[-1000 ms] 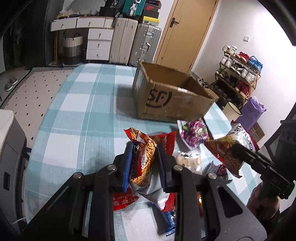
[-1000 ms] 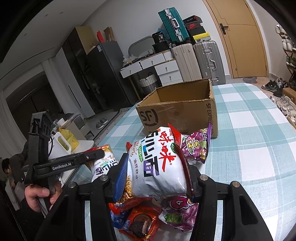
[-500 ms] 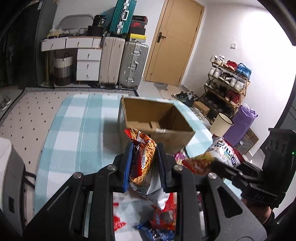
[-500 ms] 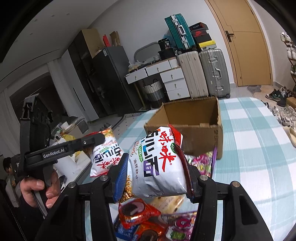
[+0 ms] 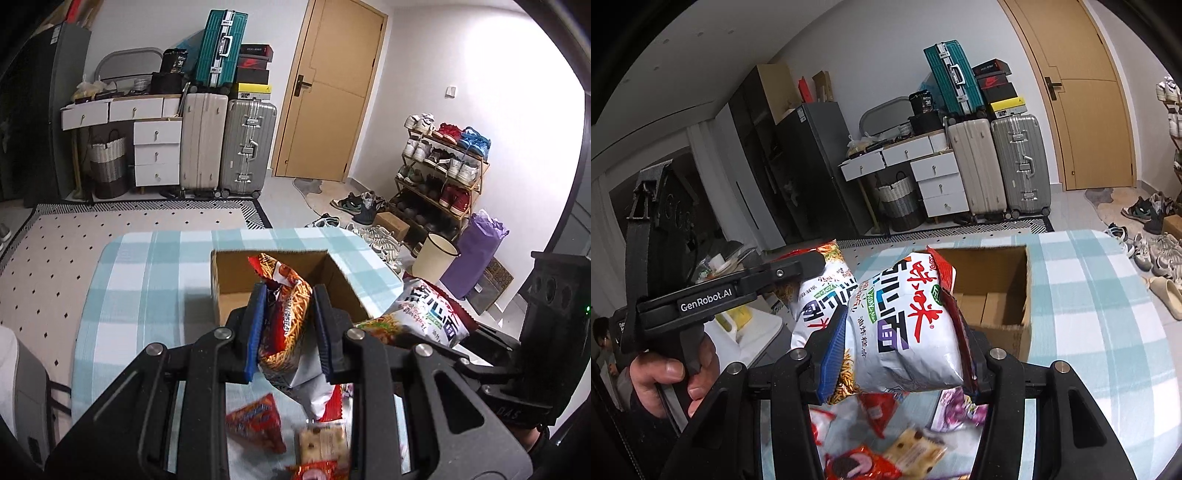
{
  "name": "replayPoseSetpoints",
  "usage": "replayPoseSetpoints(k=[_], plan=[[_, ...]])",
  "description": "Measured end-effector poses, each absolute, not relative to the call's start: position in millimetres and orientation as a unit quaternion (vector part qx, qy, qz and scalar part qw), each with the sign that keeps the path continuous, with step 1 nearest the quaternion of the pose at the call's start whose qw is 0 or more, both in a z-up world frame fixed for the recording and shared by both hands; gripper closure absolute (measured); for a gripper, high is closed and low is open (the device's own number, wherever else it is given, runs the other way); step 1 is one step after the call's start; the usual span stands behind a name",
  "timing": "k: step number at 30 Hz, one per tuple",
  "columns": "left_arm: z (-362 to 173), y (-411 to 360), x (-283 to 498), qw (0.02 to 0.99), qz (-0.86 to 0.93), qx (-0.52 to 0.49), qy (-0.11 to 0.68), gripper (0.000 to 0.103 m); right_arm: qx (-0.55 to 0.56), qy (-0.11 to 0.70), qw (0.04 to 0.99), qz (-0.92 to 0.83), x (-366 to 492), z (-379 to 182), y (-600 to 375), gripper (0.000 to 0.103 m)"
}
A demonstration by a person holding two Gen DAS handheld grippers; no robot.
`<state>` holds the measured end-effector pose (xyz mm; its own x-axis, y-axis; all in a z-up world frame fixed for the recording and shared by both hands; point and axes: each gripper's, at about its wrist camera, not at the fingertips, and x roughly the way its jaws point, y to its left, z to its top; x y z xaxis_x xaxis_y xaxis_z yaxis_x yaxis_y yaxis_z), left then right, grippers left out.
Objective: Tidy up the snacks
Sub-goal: 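Open the left tool over the box while the right tool drops the white bag in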
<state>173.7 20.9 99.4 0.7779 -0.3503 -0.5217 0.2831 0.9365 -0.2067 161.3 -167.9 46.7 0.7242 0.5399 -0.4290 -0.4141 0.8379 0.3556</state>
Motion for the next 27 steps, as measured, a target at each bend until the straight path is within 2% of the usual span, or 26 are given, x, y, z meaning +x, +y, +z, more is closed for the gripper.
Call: replayPoseSetpoints(k=[11,20,21,22,23,27], plan=[[107,4,247,0.939,-0.169,-0.054,0.296,0.081,0.119,0.279,0.921,0.243,221,53,-174,0.051],[77,2,301,0.933,-0.167,-0.064,0.312,0.082,0.113,0.311,0.917,0.223,277,36,-166,0.051],[72,3,308,0.932,-0.166,-0.065,0.315,0.083,0.111,0.315,0.916,0.222,282,33,-164,0.051],[66,3,314,0.93,-0.168,-0.067,0.319,0.093,0.108,0.319,0.915,0.221,286,29,-162,0.051],[61,3,319,0.928,-0.171,-0.07,0.323,0.098,0.104,0.322,0.915,0.219,290,25,-159,0.051],[40,-5,340,0.924,-0.164,-0.049,0.342,0.098,0.092,0.329,0.915,0.213,305,11,-151,0.049]])
